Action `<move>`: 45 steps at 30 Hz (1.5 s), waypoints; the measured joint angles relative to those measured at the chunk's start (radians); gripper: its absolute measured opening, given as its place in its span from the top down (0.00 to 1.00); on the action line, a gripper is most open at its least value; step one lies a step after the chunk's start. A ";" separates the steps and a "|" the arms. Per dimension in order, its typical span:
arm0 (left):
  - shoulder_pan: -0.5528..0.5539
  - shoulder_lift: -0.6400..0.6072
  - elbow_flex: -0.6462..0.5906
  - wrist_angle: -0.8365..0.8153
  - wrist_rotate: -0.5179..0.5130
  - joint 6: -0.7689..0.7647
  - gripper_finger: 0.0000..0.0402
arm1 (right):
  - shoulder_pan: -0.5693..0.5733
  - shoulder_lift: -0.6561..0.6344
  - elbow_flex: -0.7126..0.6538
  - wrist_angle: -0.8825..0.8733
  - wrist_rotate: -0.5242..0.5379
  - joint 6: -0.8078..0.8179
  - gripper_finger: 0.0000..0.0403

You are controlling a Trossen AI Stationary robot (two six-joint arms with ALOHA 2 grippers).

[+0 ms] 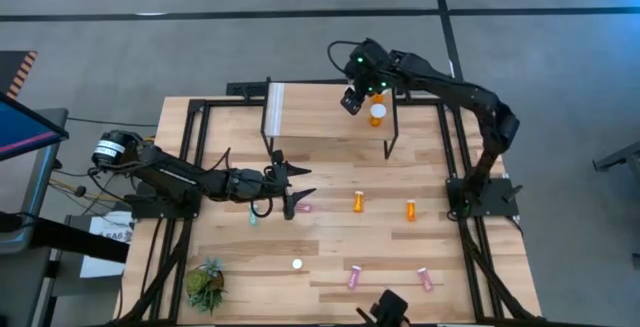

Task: Pick and place medicine bottles onto shelf by color
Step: Put the small green pill bottle on the shelf aligned with the other small green pill bottle

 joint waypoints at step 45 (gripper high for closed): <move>-0.295 -0.056 0.244 -1.567 0.041 -1.295 0.40 | 1.120 -0.569 -0.433 0.021 0.665 0.441 0.39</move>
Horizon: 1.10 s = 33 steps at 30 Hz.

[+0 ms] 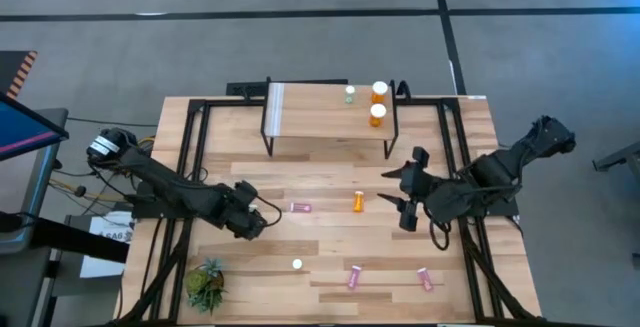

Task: Pick and place medicine bottles onto shelf by color
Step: Put the small green pill bottle on the shelf aligned with the other small green pill bottle

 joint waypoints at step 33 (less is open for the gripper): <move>0.000 0.258 0.002 0.062 0.078 0.031 0.40 | 0.003 -0.002 0.001 0.024 0.040 -0.001 0.39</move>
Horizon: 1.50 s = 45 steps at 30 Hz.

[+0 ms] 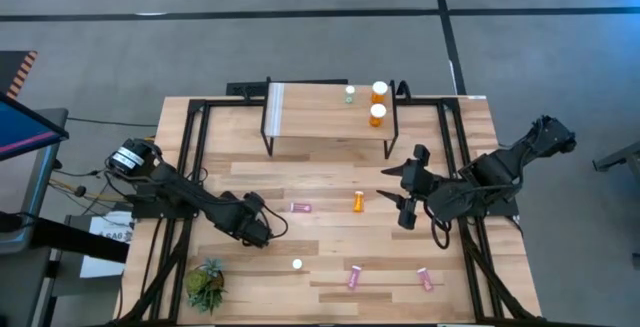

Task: Pick and place medicine bottles onto shelf by color
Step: Put the small green pill bottle on the shelf aligned with the other small green pill bottle

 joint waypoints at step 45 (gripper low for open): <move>-0.121 -0.204 -0.002 0.977 -0.500 1.009 0.77 | -0.021 0.115 0.000 0.320 -0.066 -0.272 0.39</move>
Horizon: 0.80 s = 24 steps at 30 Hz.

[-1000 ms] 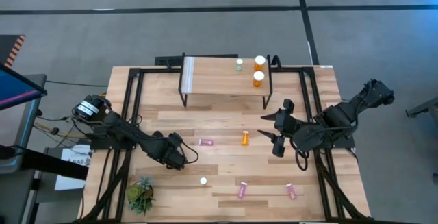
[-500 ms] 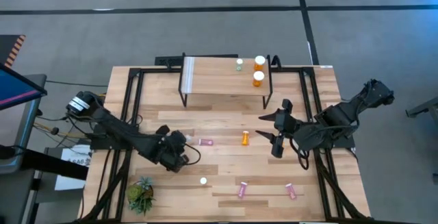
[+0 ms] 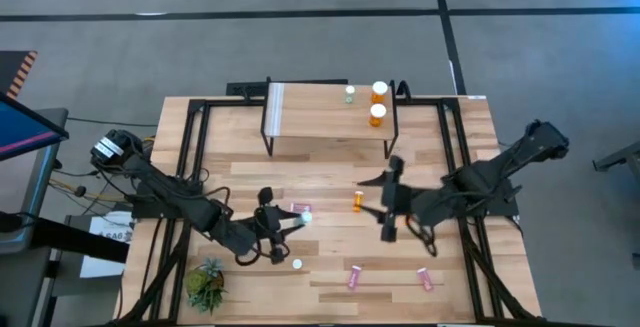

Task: Pick and place medicine bottles onto shelf by color
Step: Put the small green pill bottle on the shelf aligned with the other small green pill bottle

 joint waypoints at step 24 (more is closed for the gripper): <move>0.053 0.003 0.000 0.184 0.118 0.153 0.77 | -0.183 0.290 0.000 0.323 -0.388 -0.039 0.39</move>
